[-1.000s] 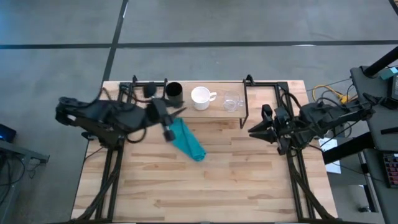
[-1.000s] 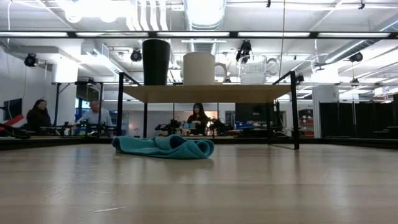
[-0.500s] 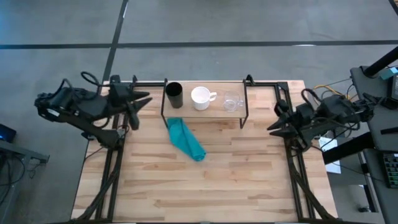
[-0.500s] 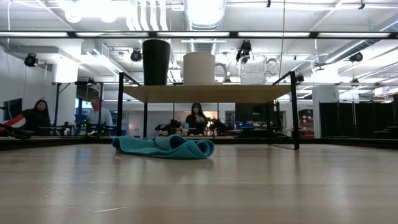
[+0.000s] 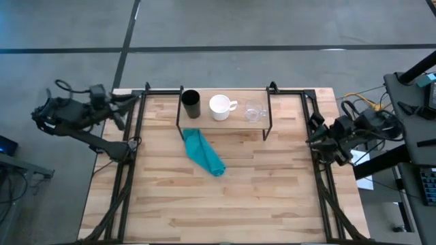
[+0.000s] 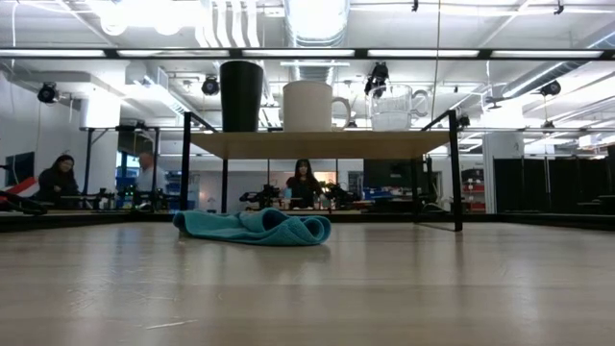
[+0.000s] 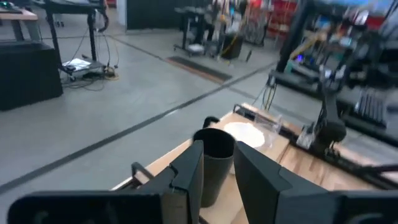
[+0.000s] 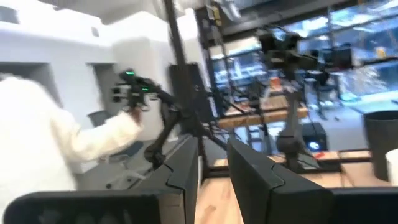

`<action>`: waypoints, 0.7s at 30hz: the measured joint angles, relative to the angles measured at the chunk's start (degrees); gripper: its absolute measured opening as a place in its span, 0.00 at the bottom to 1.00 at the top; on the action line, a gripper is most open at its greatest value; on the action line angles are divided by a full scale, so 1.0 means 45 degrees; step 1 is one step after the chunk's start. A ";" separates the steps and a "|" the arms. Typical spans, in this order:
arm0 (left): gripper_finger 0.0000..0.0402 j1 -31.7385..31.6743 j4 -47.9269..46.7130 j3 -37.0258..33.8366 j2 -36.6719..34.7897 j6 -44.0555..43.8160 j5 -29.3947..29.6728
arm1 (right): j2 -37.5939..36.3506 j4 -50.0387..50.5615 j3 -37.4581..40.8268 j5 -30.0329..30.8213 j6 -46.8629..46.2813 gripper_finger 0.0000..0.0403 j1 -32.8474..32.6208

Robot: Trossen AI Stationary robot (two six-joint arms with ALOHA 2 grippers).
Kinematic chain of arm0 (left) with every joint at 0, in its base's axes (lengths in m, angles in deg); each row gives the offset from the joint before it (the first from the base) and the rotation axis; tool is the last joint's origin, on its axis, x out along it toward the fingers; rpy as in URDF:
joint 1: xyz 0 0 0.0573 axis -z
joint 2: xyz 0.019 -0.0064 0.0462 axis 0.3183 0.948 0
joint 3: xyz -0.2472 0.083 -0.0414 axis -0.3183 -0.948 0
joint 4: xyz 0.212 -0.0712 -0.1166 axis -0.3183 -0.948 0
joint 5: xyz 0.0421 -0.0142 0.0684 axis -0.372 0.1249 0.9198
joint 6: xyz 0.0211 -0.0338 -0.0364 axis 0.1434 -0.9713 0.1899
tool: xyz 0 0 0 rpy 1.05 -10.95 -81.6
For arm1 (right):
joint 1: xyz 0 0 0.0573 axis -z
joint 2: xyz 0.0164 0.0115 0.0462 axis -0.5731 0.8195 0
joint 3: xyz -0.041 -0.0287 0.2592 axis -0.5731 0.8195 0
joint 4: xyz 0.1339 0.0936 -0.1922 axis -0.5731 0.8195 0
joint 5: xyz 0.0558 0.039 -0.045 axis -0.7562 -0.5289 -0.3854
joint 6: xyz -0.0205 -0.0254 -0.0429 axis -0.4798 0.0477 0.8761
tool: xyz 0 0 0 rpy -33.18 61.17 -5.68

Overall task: Stack small to large cups/mugs on shelf
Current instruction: Return to Home Position

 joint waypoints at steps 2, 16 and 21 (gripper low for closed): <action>0.19 0.0000 0.0279 -0.0882 -0.0910 0.0150 0.0073 | -0.0686 -0.0152 0.0595 -0.0733 0.0093 0.20 0.0002; 0.19 0.0000 0.2923 -0.5989 -0.6942 0.0474 0.0215 | -0.3012 -0.0717 0.2559 -0.1578 0.1413 0.19 0.0005; 0.19 -0.0005 0.2949 -0.6641 -0.7018 0.0570 0.0826 | -0.3348 -0.0569 0.2838 -0.1555 0.2077 0.20 0.0024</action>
